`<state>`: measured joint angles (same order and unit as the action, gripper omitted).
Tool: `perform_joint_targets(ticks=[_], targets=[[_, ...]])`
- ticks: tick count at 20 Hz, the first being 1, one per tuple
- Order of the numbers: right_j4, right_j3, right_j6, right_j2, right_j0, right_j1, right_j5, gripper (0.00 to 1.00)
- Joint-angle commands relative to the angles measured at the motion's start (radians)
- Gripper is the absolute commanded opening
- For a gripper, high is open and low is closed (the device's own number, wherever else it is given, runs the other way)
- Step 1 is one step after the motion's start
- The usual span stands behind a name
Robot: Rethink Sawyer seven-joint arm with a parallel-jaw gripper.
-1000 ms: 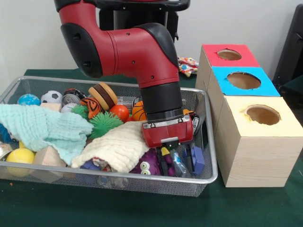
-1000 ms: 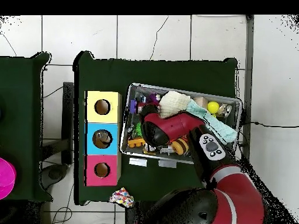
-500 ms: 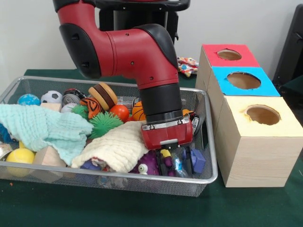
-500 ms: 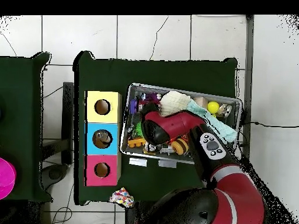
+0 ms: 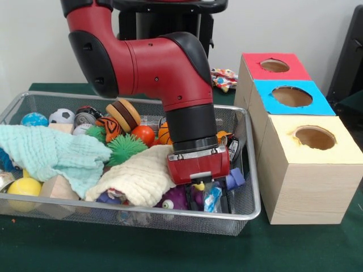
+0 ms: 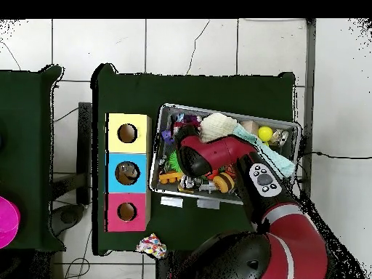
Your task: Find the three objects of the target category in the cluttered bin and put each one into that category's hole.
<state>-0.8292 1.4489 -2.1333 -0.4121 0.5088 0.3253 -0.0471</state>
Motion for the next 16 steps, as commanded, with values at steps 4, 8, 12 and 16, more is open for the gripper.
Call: perform_joint_targets(ticks=[4, 8, 12, 16], targets=[[-0.067, -0.080, 0.144, -0.053, 0.005, -0.068, 0.176, 1.00], [-0.066, -0.092, 0.167, -0.056, -0.001, -0.059, 0.201, 1.00], [-0.064, -0.089, 0.177, -0.064, 0.008, -0.057, 0.216, 1.00], [-0.052, -0.063, 0.100, -0.016, -0.008, -0.065, 0.179, 1.00]])
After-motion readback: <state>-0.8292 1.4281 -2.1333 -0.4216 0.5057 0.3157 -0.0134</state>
